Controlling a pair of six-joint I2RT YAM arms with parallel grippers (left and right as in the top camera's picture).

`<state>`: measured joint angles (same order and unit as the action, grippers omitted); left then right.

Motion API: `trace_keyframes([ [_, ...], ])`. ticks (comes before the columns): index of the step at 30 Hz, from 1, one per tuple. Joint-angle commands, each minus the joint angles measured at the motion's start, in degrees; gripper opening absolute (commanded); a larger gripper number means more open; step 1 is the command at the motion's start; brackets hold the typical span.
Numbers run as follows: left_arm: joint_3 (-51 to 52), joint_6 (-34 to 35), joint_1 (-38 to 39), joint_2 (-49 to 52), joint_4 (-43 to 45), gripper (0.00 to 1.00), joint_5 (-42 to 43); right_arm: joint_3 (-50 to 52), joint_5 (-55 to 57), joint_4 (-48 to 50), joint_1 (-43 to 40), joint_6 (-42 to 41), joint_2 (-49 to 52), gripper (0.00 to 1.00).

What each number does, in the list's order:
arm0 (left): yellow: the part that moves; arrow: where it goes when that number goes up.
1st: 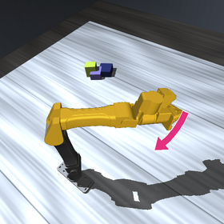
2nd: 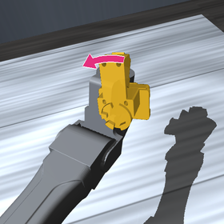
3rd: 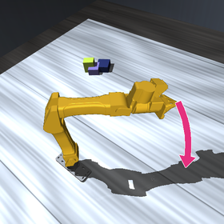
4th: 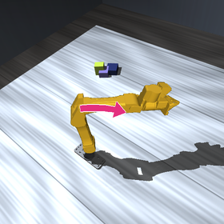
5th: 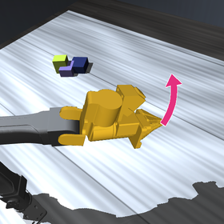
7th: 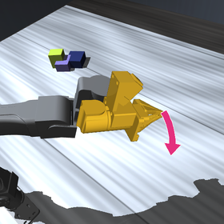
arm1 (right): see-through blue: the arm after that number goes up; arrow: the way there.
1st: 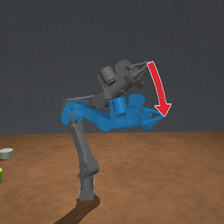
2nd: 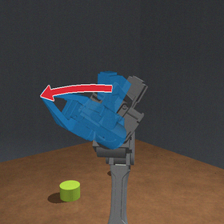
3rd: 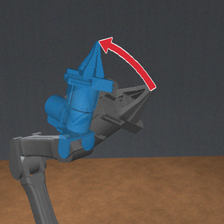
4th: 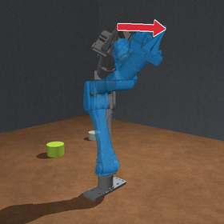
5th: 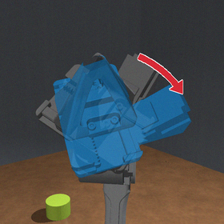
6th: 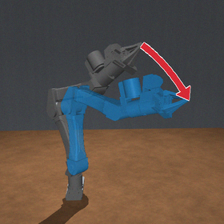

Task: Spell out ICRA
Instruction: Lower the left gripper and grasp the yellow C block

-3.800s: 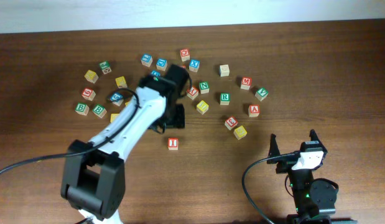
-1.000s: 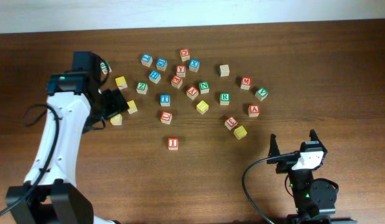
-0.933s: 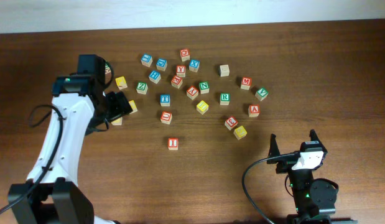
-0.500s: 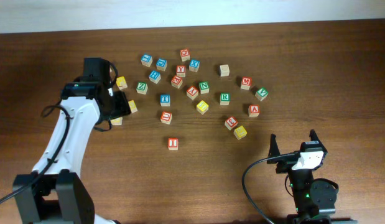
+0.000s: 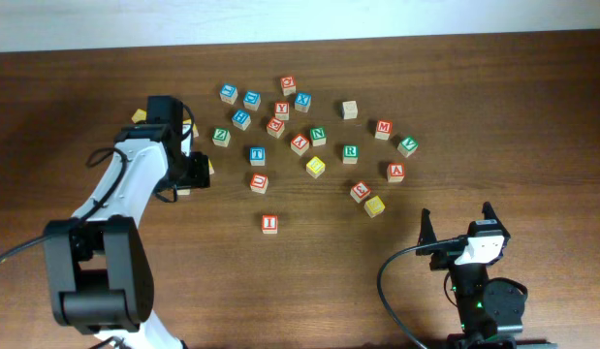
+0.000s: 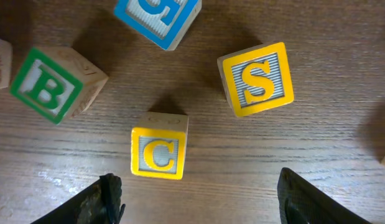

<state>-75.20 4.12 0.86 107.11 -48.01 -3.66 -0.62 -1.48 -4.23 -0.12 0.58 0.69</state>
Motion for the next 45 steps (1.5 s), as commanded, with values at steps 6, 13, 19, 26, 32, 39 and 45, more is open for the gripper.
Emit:
trace_keyframes([
  [6,0.3,-2.5,0.1,3.6,2.5,0.75,-2.8,0.3,0.3,-0.3,-0.3,-0.2,-0.3,0.98],
  [13,0.3,-2.5,0.2,7.5,2.5,0.73,-2.2,0.3,0.3,-0.3,-0.3,-0.2,-0.3,0.98],
  [19,0.3,-2.5,-1.5,7.5,3.2,0.55,-0.6,0.3,0.3,-0.3,-0.3,-0.2,-0.3,0.98],
  [26,0.3,-2.4,-1.9,7.5,4.9,0.52,-0.6,0.3,0.3,-0.3,-0.3,-0.2,-0.3,0.98],
  [32,0.3,-2.4,-1.9,7.5,5.2,0.40,-0.6,0.3,0.3,-0.3,-0.3,-0.2,-0.3,0.98],
  [39,0.3,-2.4,-1.9,7.5,5.3,0.26,-0.4,0.3,0.3,-0.3,-0.3,-0.2,-0.3,0.98],
  [45,-1.6,-2.4,-1.9,7.4,2.6,0.22,2.4,0.3,0.3,-0.3,-0.3,-0.2,-0.3,0.98],
])
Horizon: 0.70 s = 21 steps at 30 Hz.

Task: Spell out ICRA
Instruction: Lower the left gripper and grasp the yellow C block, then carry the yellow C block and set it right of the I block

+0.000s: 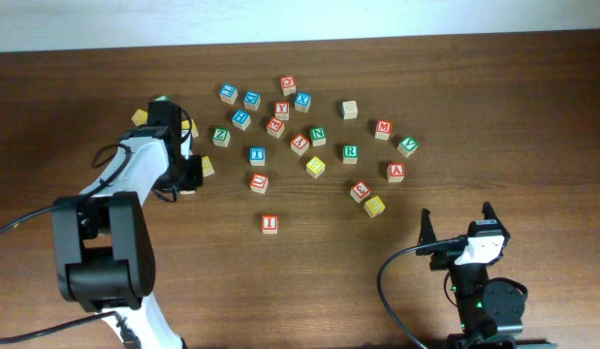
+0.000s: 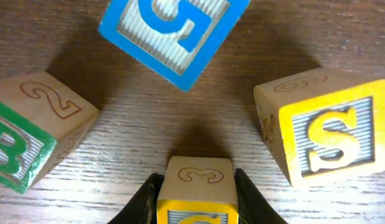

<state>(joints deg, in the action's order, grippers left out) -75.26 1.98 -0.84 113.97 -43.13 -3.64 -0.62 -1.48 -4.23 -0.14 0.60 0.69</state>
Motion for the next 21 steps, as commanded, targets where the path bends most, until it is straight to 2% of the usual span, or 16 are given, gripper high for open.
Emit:
trace_keyframes([
  [1,-2.9,-0.3,-0.2,0.3,-3.7,0.22,3.7,0.3,0.3,-0.3,-0.3,-0.2,-0.3,0.98],
  [7,-14.4,-0.3,-0.2,-5.1,-17.4,0.22,17.3,0.3,0.3,-0.3,-0.3,-0.2,-0.3,0.98],
  [11,-15.6,-0.3,1.2,-10.0,-22.8,0.24,39.7,0.3,0.3,-0.3,-0.2,-0.2,-0.3,0.98],
  [13,-15.5,-0.3,4.6,-9.9,-26.4,0.24,44.0,0.3,0.3,-0.3,-0.3,-0.2,-0.3,0.98],
  [15,-15.5,0.5,9.3,-9.9,-28.1,0.21,43.7,0.3,0.3,-0.3,-0.3,-0.2,-0.3,0.98],
  [17,-15.5,12.4,20.6,-9.9,-27.9,0.21,27.4,0.3,0.3,-0.3,-0.2,-0.2,-0.3,0.98],
  [21,-15.5,26.4,29.3,-9.9,-26.7,0.22,9.3,0.3,0.3,-0.3,-0.2,-0.2,-0.3,0.98],
])
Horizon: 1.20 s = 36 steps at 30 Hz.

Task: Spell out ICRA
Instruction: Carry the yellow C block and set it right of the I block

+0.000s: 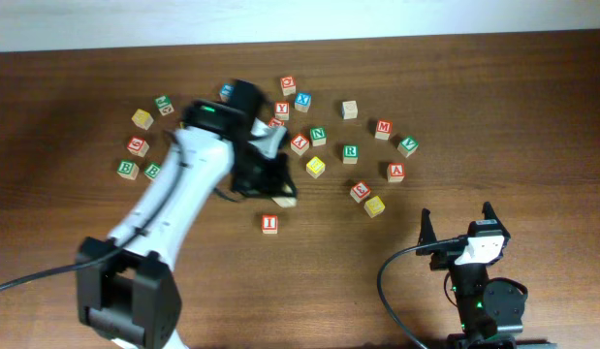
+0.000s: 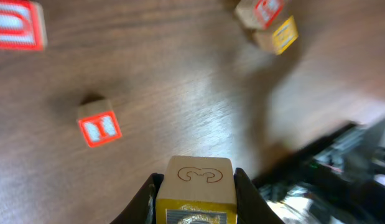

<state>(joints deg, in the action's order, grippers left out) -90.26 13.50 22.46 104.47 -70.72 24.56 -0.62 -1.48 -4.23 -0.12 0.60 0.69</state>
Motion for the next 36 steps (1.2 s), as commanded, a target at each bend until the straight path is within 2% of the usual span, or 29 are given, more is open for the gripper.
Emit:
trace_keyframes([
  [1,-0.5,17.9,8.0,-0.3,1.2,0.22,-22.3,0.3,0.3,-0.3,-0.3,-0.2,-0.3,0.98],
  [4,-0.5,24.5,13.9,-0.3,1.6,0.23,-29.6,0.3,0.3,-0.3,-0.3,-0.2,-0.3,0.98],
  [8,0.7,26.4,18.1,-0.2,3.3,0.23,-34.6,0.3,0.3,-0.3,-0.3,-0.2,-0.3,0.98],
  [13,6.8,28.0,17.7,-0.2,8.9,0.26,-34.4,0.3,0.3,-0.3,-0.3,-0.2,-0.3,0.98],
  [17,11.2,27.8,17.7,-0.2,14.7,0.26,-30.6,0.3,0.3,-0.3,-0.3,-0.2,-0.3,0.98],
  [28,23.3,27.8,17.7,-0.2,26.8,0.26,-30.4,0.3,0.3,-0.3,-0.3,-0.2,-0.3,0.98],
  [36,25.6,27.8,17.7,-0.2,29.7,0.27,-33.4,0.3,0.3,-0.3,-0.3,-0.2,-0.3,0.98],
])
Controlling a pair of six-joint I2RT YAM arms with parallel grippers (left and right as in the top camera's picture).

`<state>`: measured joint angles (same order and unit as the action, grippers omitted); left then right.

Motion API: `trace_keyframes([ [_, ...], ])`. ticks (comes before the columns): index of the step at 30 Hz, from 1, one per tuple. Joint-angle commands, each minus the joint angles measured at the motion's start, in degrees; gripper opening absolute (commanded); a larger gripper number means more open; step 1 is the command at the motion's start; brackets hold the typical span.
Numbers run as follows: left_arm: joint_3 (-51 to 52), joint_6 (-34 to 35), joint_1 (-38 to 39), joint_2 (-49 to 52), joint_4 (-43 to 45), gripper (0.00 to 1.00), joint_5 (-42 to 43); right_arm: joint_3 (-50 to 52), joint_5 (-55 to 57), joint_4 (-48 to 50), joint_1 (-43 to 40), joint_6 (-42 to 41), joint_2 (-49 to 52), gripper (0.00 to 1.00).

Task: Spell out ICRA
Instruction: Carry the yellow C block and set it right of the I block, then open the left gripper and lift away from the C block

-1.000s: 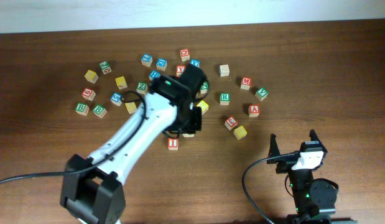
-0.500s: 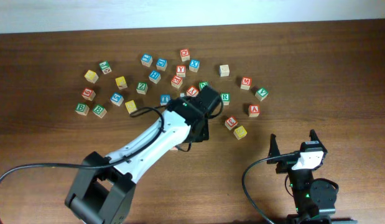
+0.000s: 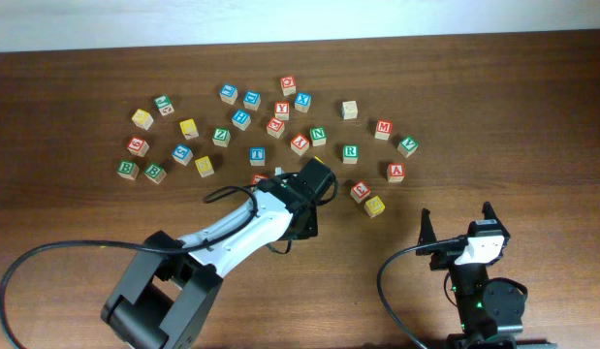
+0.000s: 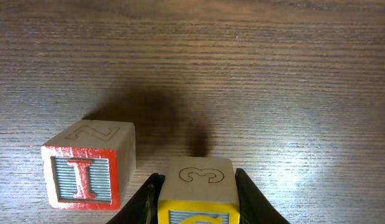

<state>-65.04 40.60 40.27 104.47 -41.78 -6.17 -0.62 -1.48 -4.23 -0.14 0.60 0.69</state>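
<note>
My left gripper is shut on the yellow C block, whose top face bears a burnt "3". It is low over the table, just right of the red I block, with a narrow gap between them. In the overhead view the left gripper covers both blocks. The green R block and the red A block lie further right. At the front right my right gripper stands open and holds nothing.
Several other letter blocks lie scattered across the back of the table, from a yellow one at the left to a green one at the right. A red block and a yellow block sit close to the right of my left gripper.
My left gripper, still shut on the C block, was high over the table with the I block small and off to the left. Now it is low, right beside the I block.
My left gripper was open above the C block among the B, S and a blue block at the left. Then it was shut on the C. It then held the block over the middle of the table, and now holds it right of the I. The right arm stayed still.
</note>
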Motion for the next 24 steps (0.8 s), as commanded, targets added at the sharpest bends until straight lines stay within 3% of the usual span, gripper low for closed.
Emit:
trace_keyframes([
  [1,0.4,0.7,-0.2,-0.2,1.0,0.27,-3.2,0.3,0.3,-0.3,-0.3,-0.2,-0.3,0.98],
  [24,0.4,-0.3,-0.2,-0.2,2.1,0.26,-5.6,0.3,0.3,-0.3,-0.2,-0.2,-0.3,0.98],
])
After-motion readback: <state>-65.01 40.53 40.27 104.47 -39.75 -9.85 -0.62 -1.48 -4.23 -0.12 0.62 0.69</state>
